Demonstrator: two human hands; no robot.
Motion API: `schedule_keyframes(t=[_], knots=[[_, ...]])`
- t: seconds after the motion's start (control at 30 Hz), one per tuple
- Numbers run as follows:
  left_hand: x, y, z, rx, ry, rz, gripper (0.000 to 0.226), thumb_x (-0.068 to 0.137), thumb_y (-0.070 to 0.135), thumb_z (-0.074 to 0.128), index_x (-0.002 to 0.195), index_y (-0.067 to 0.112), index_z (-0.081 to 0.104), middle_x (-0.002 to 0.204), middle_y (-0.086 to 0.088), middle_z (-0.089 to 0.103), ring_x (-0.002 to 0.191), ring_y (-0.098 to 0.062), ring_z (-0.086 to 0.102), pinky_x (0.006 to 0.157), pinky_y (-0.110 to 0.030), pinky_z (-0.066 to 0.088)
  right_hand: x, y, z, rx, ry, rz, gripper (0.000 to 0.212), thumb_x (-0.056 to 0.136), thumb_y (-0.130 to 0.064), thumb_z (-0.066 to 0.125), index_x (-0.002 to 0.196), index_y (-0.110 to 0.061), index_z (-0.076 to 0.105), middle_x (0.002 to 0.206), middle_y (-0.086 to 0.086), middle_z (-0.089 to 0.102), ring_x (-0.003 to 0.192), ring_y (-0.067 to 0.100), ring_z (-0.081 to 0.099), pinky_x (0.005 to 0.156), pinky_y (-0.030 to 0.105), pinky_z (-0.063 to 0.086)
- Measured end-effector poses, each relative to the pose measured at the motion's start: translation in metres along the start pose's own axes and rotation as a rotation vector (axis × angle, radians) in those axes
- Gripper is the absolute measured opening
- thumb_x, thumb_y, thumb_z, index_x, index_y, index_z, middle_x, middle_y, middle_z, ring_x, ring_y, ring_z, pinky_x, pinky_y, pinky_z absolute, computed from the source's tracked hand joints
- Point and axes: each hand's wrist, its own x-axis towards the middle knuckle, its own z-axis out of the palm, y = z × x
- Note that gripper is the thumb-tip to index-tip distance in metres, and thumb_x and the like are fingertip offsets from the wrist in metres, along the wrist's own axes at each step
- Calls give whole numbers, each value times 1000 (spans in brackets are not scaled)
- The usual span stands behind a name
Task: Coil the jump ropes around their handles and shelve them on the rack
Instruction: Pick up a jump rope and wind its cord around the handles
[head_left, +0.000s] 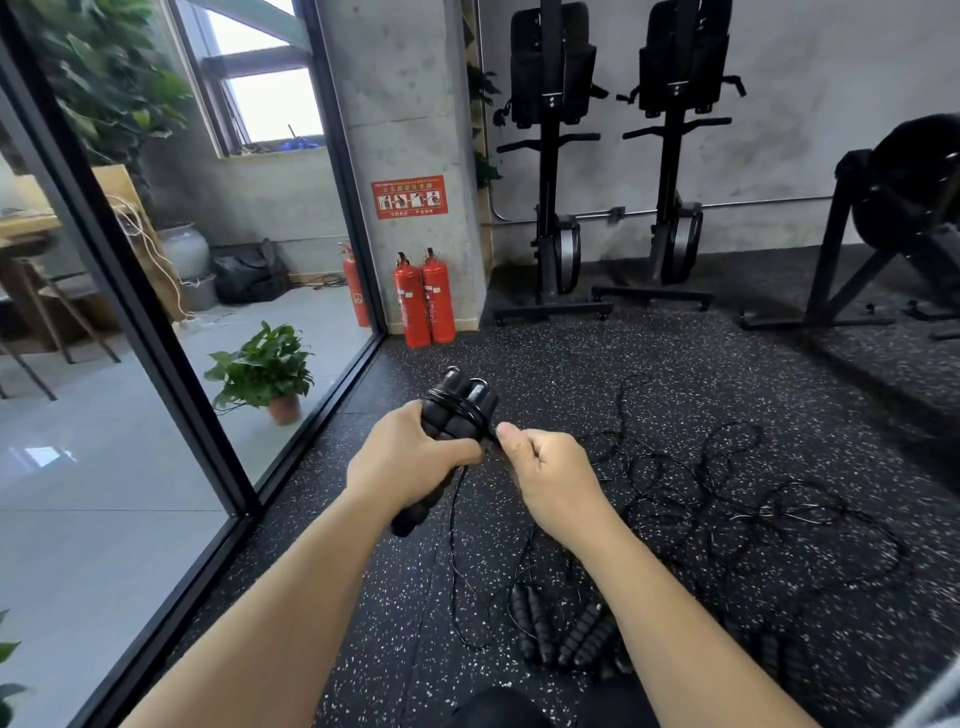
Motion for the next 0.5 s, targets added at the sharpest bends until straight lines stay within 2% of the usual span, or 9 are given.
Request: schedule_keyframes(t=[0.13, 0.23, 0.33, 0.5], knots=[[10, -1, -12, 105, 35, -52, 46, 51, 52, 75, 90, 30, 62, 77, 7, 71, 72, -16, 69, 80, -40, 58, -9, -7, -5, -439, -19, -96, 46, 101, -35, 41, 59, -19, 36, 56, -3, 43, 52, 16, 38, 51, 32, 29], [13, -1, -16, 244, 64, -59, 41, 62, 51, 77, 92, 30, 59, 80, 10, 67, 74, -12, 66, 75, -31, 54, -15, -27, -12, -640, -2, -137, 45, 101, -38, 39, 60, -19, 36, 62, -4, 45, 55, 13, 40, 53, 32, 29], [8, 6, -19, 442, 98, -25, 38, 67, 53, 74, 91, 30, 54, 80, 13, 60, 76, -12, 61, 63, -27, 43, -20, -50, -19, -734, 18, -214, 47, 101, -41, 38, 59, -20, 34, 62, -6, 43, 54, 12, 38, 51, 32, 25], [-9, 30, -8, 808, 87, 187, 31, 74, 53, 65, 89, 28, 52, 76, 9, 57, 74, -20, 60, 57, -29, 39, -5, -76, -32, -780, 11, -328, 48, 98, -44, 43, 57, -21, 32, 63, -4, 42, 67, 24, 48, 61, 32, 31]])
